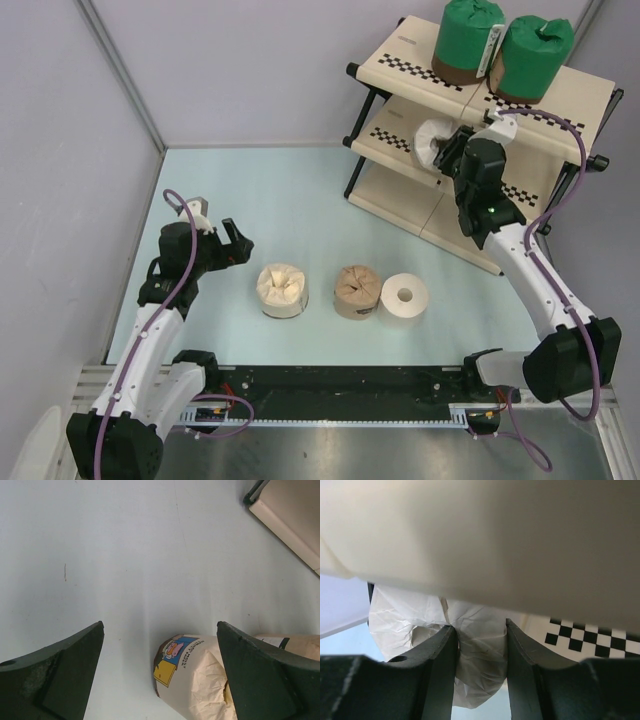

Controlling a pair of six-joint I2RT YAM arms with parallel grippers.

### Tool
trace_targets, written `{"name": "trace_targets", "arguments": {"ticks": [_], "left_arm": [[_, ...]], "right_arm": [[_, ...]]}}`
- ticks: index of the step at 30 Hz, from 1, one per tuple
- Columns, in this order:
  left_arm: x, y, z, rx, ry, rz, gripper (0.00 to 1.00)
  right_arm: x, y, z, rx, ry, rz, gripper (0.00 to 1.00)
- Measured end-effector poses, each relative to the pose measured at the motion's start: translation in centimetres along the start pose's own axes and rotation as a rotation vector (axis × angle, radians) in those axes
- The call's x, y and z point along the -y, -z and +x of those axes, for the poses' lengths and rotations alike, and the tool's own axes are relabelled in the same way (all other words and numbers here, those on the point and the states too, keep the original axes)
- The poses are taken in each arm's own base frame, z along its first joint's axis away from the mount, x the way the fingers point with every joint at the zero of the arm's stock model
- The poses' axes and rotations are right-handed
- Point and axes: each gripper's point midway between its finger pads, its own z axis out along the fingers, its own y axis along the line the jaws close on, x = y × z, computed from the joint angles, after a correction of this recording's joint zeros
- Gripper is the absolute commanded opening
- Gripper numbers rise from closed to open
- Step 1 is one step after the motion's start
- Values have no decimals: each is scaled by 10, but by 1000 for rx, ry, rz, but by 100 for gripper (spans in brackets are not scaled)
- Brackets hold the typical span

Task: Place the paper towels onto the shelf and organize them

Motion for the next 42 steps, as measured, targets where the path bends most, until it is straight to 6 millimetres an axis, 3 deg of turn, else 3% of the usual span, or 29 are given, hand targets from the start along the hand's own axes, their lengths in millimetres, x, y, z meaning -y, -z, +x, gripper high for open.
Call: {"name": "trace_targets", "arguments": {"ticks": [1, 3, 7, 27, 34, 39, 42], "left_arm": [[0, 0, 0, 0, 0, 0, 100], [0, 0, 0, 0, 0, 0, 100], [0, 0, 0, 0, 0, 0, 100], [-1, -1, 1, -6, 1, -2, 100], [-1, -1, 1, -6, 1, -2, 100], [-1, -1, 1, -6, 1, -2, 100], [0, -1, 1, -7, 1, 0, 100]], "right_arm": [[0, -2, 0, 3, -1, 0, 45], [-1, -5, 1, 7, -3, -1, 51], [-2, -7, -1, 19, -8, -3, 59], [0, -6, -17, 63, -23, -8, 62], [1, 10, -29, 84, -31, -20, 63], [-5, 36, -55, 130, -64, -70, 63], [-13, 54, -58, 121, -66, -101, 63]]}}
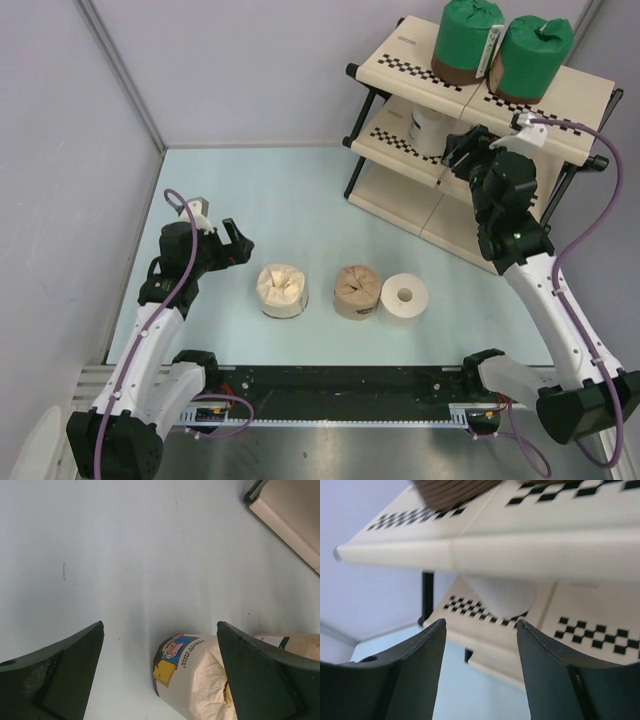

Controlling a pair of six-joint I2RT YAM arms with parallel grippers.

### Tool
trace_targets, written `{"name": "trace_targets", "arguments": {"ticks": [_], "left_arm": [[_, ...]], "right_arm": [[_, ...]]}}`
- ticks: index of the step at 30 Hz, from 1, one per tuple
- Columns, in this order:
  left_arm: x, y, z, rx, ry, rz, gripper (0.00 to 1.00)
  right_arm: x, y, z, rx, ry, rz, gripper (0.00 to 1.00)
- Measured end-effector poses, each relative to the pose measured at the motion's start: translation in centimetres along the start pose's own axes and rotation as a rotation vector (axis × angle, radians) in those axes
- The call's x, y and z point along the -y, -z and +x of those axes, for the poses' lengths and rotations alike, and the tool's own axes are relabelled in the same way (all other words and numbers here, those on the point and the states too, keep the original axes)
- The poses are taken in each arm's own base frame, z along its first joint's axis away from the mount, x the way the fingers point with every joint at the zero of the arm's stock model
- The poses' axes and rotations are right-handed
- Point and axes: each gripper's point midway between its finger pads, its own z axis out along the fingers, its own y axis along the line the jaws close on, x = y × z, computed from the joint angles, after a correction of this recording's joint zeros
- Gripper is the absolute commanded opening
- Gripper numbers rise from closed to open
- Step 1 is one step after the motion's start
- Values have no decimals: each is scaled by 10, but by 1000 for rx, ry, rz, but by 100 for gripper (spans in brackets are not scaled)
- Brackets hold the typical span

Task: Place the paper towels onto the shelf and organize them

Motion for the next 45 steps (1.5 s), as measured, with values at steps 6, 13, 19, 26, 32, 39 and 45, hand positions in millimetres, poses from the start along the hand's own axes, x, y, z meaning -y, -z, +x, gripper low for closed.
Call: {"name": "trace_targets", "arguments": {"ticks": [6, 13, 19, 26, 32, 39, 45], "left_arm": [[1, 0, 0, -2, 0, 6, 100], [1, 0, 0, -2, 0, 7, 100], [1, 0, 0, -2, 0, 6, 100], [-1, -3, 3, -16, 3, -2, 100], [-1, -3, 3, -16, 2, -2, 100], [-1, -3, 3, -16, 2, -2, 100], [-1, -3, 3, -16, 3, -2, 100]], "right_arm": [[-42, 41, 22, -106, 19, -131, 64], [-90, 98, 60, -268, 68, -312, 68], [-93, 131, 111, -457, 166, -348, 70], [-72, 158, 160, -630, 236, -338, 82], [-53, 181, 202, -765, 270, -364, 84], [-47, 193, 258, -925, 319, -388, 84], [-47, 191, 292, -997, 347, -380, 84]]}}
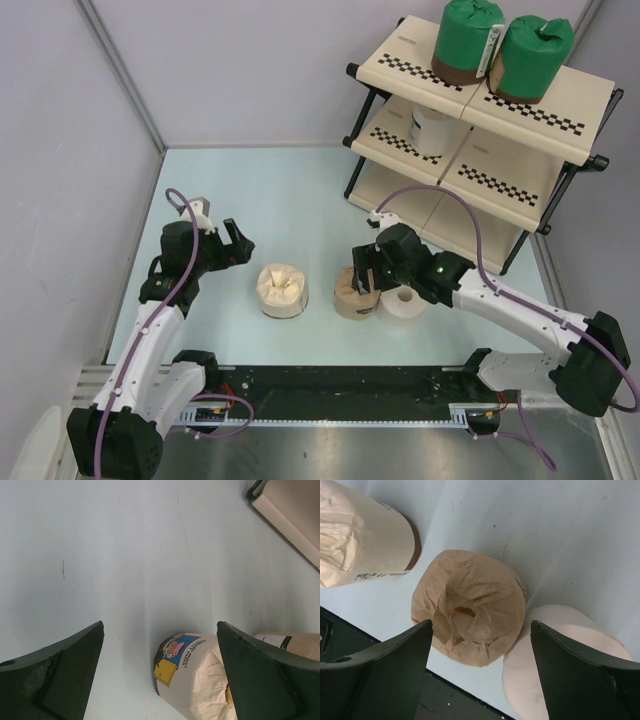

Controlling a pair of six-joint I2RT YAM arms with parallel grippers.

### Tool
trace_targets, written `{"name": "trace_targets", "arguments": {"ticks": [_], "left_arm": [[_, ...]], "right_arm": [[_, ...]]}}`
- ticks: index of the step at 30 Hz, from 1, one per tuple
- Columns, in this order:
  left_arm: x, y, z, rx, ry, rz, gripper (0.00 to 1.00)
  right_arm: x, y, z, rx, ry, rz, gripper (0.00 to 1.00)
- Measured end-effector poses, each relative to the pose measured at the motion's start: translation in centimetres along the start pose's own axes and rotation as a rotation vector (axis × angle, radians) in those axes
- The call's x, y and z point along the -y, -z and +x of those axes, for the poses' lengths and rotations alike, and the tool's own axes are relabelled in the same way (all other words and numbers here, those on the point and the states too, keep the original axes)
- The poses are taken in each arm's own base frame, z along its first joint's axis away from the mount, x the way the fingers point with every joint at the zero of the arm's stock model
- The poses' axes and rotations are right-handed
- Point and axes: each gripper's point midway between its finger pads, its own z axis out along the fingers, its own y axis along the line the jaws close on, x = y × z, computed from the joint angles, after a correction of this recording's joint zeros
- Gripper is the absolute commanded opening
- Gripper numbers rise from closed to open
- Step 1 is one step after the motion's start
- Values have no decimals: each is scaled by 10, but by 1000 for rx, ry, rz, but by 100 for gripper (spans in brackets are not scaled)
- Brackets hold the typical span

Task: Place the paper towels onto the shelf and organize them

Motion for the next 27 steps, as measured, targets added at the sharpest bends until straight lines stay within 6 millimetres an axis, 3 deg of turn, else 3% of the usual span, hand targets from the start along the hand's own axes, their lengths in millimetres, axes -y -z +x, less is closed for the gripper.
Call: {"name": "trace_targets", "arguments": {"ticks": [12, 27], "left_arm": [[0, 0, 0, 0, 0, 0, 100], [0, 0, 0, -2, 0, 0, 100]], "right_arm": [[7, -13, 0, 12, -5, 42, 83], [14, -33, 16, -30, -4, 74, 82]]}}
